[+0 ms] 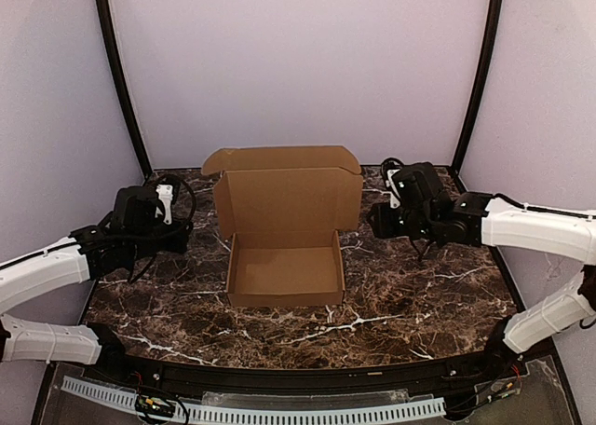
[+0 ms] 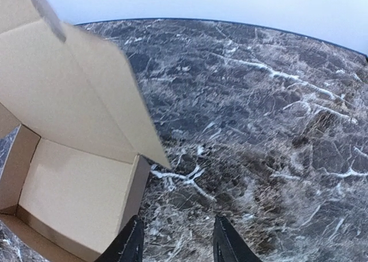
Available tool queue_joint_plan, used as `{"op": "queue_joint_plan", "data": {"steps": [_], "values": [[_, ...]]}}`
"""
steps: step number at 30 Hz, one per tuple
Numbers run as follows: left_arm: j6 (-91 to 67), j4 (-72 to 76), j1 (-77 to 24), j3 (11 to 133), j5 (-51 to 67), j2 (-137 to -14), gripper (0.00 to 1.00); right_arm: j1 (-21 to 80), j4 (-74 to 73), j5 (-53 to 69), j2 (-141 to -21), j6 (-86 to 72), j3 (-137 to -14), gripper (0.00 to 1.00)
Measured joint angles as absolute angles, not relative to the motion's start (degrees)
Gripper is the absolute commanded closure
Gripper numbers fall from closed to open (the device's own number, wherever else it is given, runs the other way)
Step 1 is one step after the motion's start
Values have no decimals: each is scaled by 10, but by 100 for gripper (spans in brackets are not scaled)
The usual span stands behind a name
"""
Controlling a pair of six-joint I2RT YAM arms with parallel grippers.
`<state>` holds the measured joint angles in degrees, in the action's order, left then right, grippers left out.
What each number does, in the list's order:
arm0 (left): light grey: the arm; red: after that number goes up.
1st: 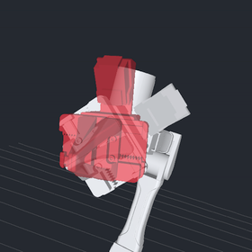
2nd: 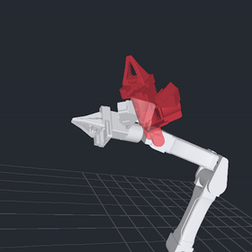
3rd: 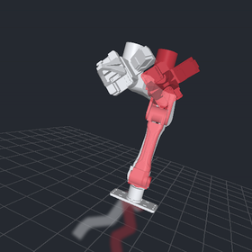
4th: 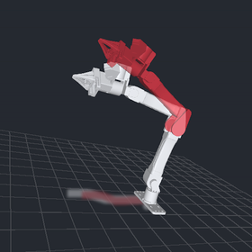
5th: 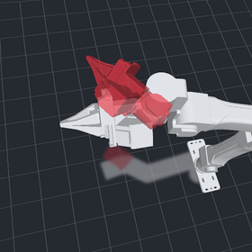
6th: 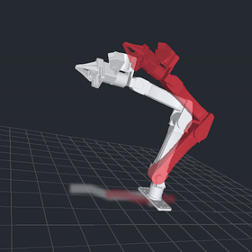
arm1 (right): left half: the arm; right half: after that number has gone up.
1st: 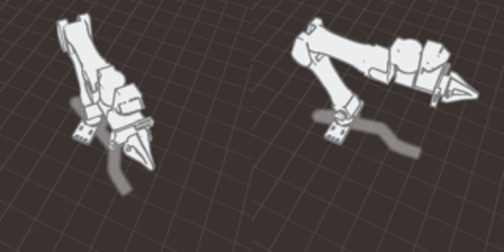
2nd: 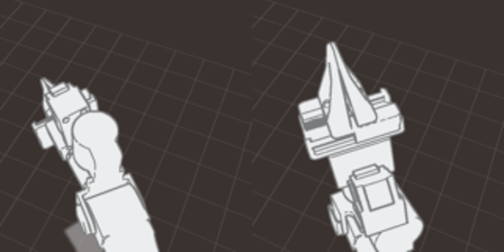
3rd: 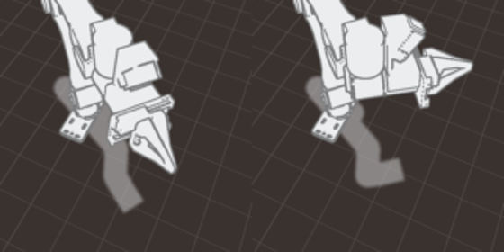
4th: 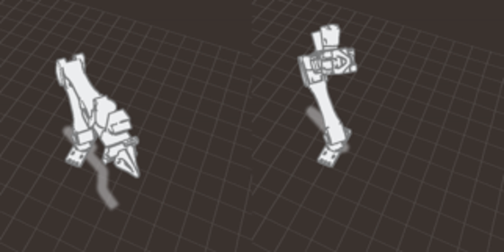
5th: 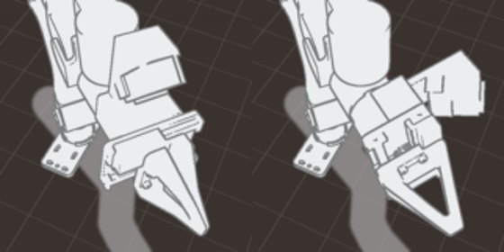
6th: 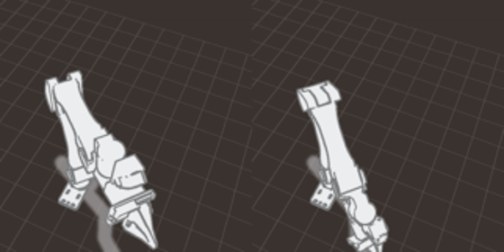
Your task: Fold the paper box
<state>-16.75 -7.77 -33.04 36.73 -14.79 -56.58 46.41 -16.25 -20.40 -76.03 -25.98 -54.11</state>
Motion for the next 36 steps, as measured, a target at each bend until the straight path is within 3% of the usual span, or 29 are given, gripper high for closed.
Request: {"op": "queue_joint_plan", "data": {"steps": [4, 8, 9, 13, 15, 23, 27, 36], "values": [[-164, -52, -296, 388, -110, -599, 99, 402, -160, -172, -732, -226, -541, 97], [-164, -20, -275, 410, -74, -649, 99, 349, -146, -111, -740, -204, -548, 100], [-165, -12, -272, 415, -65, -659, 99, 341, -144, -94, -746, -198, -553, 99], [-170, 13, -262, 432, -29, -691, 99, 321, -135, -33, -776, -164, -590, 72], [-172, 18, -259, 439, -12, -697, 99, 312, -131, 5, -785, -138, -608, 67], [-180, -16, -256, 465, 42, -689, 76, 285, -168, 99, -791, -16, -655, 59], [-177, -63, -256, 477, 59, -659, 59, 283, -206, 145, -781, 53, -660, 57], [-163, -113, -256, 521, 127, -634, 50, 269, -241, 223, -838, 133, -751, 57]]}}
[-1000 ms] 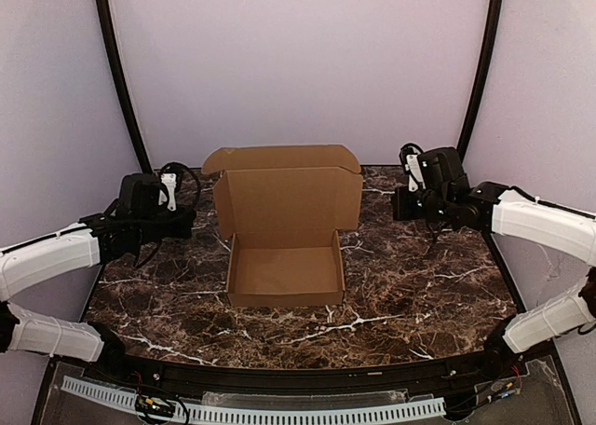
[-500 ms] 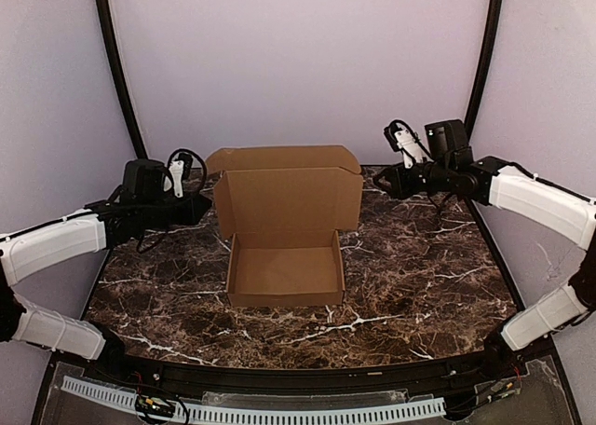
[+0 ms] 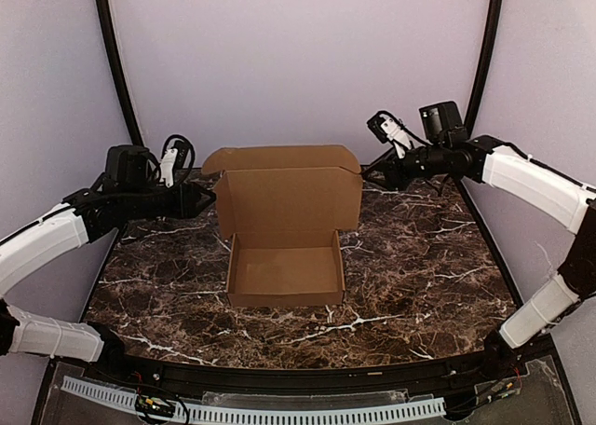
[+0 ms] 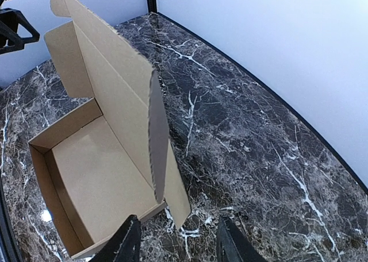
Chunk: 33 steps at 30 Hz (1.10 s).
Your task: Fold the paper box
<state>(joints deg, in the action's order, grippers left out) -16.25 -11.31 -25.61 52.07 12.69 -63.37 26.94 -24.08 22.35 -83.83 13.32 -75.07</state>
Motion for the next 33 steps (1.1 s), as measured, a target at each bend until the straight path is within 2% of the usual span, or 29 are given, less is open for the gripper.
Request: {"op": "queue_joint_plan", "data": {"steps": [9, 17, 24, 30, 33], "values": [[-161, -138, -256, 524, 153, -634, 46, 258, -249, 275, -921, 154, -798, 57], [-160, -144, -256, 526, 157, -634, 46, 254, -258, 300, -952, 162, -808, 74], [-156, -152, -256, 544, 161, -642, 47, 254, -258, 308, -952, 163, -810, 83], [-154, -152, -256, 561, 165, -663, 48, 254, -259, 312, -949, 157, -810, 99], [-153, -152, -256, 573, 168, -681, 48, 254, -260, 316, -944, 153, -809, 100]]}}
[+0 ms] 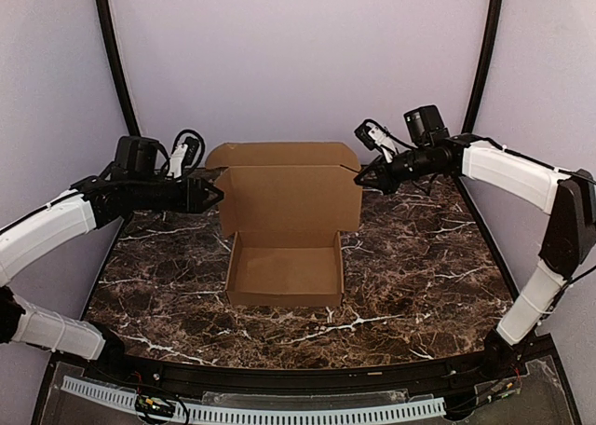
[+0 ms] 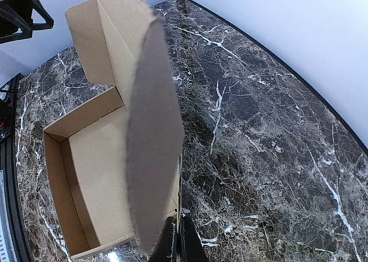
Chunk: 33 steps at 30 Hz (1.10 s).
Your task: Fold the paper box
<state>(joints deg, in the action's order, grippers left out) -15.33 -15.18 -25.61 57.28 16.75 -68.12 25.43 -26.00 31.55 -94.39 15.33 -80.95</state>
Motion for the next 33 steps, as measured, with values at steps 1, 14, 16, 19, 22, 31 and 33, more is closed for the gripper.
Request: {"op": "queue_joint_plan", "data": {"steps": [1, 14, 16, 19, 22, 31, 33], "values": [[-153, -152, -256, 577, 168, -687, 48, 254, -260, 316, -941, 153, -809, 100], [-151, -151, -256, 601, 127, -728, 48, 258, -257, 324, -894, 132, -762, 100], [-145, -151, -256, 604, 117, -735, 48, 259, -257, 324, -891, 131, -760, 100], [-133, -148, -256, 618, 108, -749, 50, 261, -257, 324, -886, 130, -757, 100], [-120, -143, -256, 631, 101, -761, 54, 262, -257, 326, -882, 130, -754, 100], [-79, -127, -256, 648, 103, -789, 78, 263, -256, 329, -870, 130, -740, 100], [-72, -124, -256, 648, 105, -795, 82, 263, -257, 331, -867, 130, -738, 100]]}}
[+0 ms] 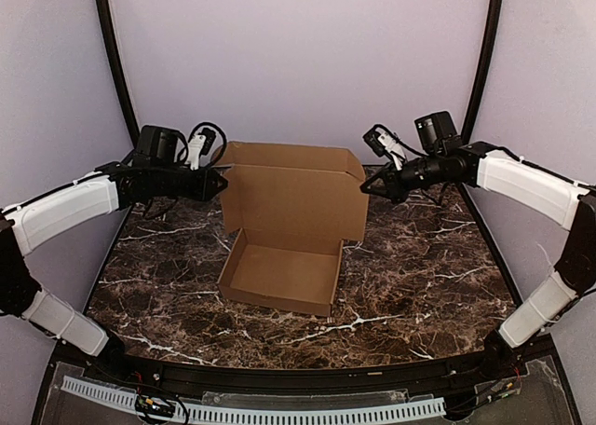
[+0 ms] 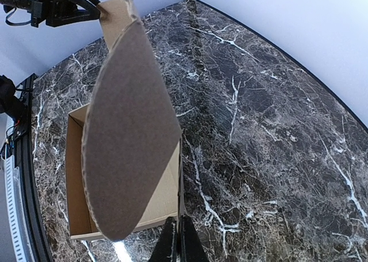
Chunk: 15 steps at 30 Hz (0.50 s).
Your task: Fold the paper box
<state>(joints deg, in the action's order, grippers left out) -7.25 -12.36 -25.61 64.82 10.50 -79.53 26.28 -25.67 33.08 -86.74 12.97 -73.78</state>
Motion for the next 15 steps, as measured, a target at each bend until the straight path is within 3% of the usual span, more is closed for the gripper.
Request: {"op": "queue_joint_plan", "data": {"steps": [6, 15], "values": [[-59, -117, -256, 653, 114, -811, 99, 269, -257, 332, -865, 130, -737, 100], [-48, -114, -260, 654, 107, -813, 99, 278, -258, 315, -859, 118, -737, 100]]}}
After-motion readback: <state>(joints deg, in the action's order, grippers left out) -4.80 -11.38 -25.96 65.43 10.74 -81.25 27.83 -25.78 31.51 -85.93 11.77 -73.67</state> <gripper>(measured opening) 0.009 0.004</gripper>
